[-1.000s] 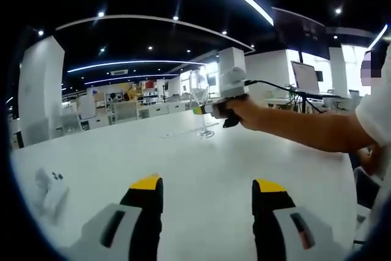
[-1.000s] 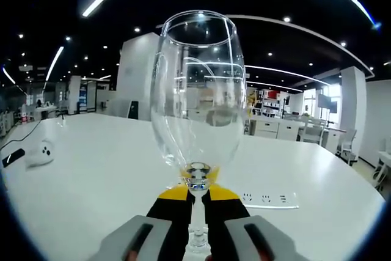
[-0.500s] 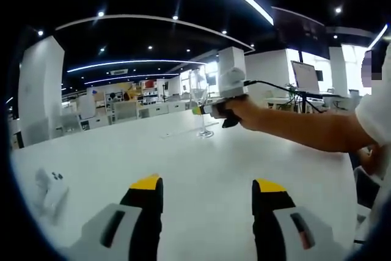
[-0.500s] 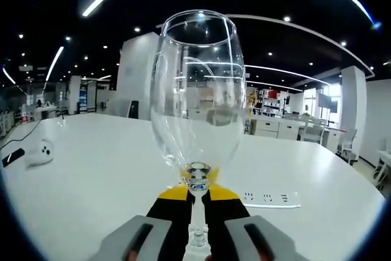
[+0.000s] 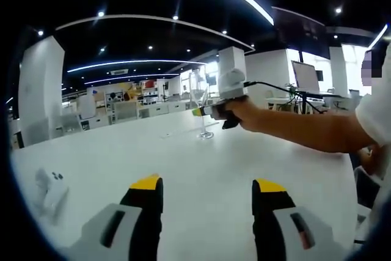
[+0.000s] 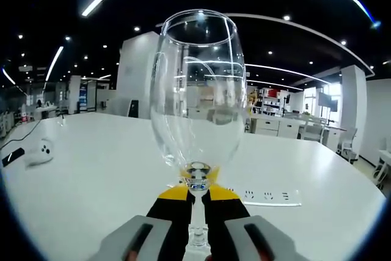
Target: Stand the stemmed glass upright on the table place it in front of you
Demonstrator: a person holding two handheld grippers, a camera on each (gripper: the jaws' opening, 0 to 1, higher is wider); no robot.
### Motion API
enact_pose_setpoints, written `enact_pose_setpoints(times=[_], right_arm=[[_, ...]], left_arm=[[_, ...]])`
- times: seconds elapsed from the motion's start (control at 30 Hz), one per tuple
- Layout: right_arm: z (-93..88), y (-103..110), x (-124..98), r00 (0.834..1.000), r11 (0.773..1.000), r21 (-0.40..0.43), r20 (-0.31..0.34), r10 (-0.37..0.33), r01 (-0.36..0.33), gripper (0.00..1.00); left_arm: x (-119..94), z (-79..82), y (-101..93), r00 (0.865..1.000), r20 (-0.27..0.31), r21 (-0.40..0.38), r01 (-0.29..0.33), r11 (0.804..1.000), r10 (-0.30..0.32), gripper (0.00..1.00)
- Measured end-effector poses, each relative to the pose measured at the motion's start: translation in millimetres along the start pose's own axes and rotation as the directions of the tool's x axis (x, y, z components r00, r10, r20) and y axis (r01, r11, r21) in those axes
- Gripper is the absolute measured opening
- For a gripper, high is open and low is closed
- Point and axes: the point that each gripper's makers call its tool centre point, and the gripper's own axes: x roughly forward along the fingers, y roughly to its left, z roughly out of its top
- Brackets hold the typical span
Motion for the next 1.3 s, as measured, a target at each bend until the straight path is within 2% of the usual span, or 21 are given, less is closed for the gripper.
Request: enact_pose_setpoints(times=[1.3], right_arm=[[-4.4,0.4,1.9,1.0,1.0,0.013,0.008,-0.007,0.007,0.13]], left_arm=[[1.4,2.7,2.0,1.0,0.01,-0.005,-0.003,1.0,0.003,0.59]])
